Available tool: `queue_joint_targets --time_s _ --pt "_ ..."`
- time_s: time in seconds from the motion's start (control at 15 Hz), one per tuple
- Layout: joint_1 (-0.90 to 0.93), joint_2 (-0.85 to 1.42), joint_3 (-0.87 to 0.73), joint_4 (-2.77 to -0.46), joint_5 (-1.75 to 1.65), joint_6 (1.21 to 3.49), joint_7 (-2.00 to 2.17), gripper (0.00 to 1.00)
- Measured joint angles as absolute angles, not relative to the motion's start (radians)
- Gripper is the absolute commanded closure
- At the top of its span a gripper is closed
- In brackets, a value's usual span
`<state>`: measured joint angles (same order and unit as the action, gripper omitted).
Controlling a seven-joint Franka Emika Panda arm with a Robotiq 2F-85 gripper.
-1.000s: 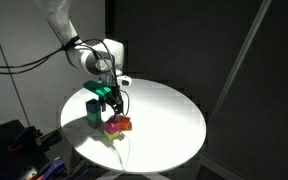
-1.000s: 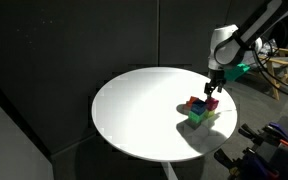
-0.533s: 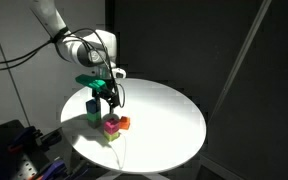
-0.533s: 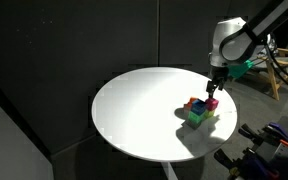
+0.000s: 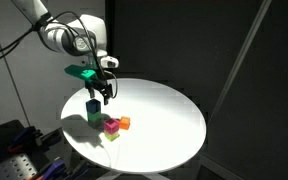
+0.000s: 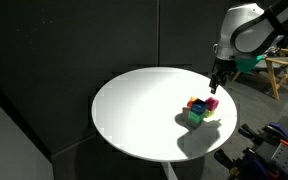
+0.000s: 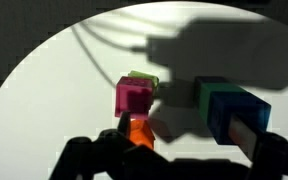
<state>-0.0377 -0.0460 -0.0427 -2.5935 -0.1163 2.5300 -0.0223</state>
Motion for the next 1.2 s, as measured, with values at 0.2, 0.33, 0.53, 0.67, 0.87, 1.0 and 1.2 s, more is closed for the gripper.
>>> queue_joint_targets --time_s 0.2,0.33,0.53,0.67,0.87,1.0,1.2 --pt "-0.038 -0.098 -0.029 -2.620 -0.110 2.524 0.006 0.00" --pt "-0.037 -0.125 -0.020 -2.628 -0.091 2.497 0.011 0.00" --pt "-0.029 -0.157 -0.011 -2.631 -0.063 2.433 0.011 0.00" --pt "-0.021 -0.171 -0.008 -2.632 -0.051 2.397 0.011 0.00" --pt "-0.015 -0.176 -0.006 -2.632 -0.045 2.380 0.011 0.00" --pt "-0.015 -0.174 -0.006 -2.632 -0.045 2.380 0.011 0.00" --pt "-0.015 -0.173 -0.006 -2.632 -0.045 2.380 0.011 0.00"
